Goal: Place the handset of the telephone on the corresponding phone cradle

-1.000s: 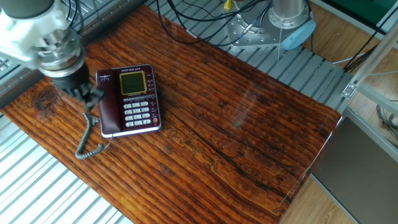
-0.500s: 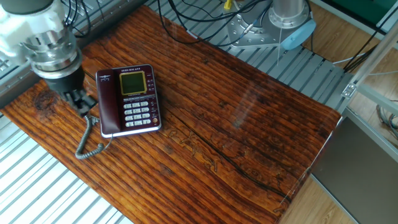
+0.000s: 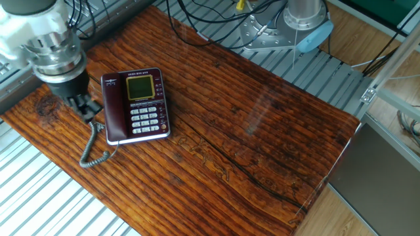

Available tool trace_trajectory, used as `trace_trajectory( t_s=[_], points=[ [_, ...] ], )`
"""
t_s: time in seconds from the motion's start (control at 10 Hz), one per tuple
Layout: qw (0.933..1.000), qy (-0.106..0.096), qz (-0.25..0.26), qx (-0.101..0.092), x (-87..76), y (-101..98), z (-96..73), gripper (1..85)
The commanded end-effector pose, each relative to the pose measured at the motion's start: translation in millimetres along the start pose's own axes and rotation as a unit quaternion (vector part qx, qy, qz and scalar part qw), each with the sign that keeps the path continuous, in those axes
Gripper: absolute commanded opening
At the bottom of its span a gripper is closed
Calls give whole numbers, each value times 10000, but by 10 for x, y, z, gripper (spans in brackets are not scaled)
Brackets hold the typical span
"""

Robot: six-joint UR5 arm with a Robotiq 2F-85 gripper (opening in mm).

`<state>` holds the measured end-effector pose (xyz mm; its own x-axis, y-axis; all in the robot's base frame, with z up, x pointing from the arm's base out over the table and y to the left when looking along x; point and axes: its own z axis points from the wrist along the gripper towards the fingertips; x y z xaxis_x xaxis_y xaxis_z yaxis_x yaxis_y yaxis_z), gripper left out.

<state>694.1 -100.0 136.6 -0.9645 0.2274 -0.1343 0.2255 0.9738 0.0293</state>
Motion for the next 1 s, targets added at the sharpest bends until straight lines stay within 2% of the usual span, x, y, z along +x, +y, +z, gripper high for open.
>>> trace_trajectory(
  t_s=[0.0, 0.2, 0.3, 0.5, 0.7, 0.9],
  points=[
    [9986, 458, -118, -228, 371, 147, -49, 10],
    [9974, 553, -369, -267, 566, 194, -54, 10],
    [9962, 703, -493, -169, 675, 143, -53, 10],
    [9940, 901, -595, -158, 776, 127, -63, 10],
    [9926, 977, -724, -17, 822, 49, -71, 10],
    [9923, 953, -786, -19, 810, 46, -68, 10]
  ],
)
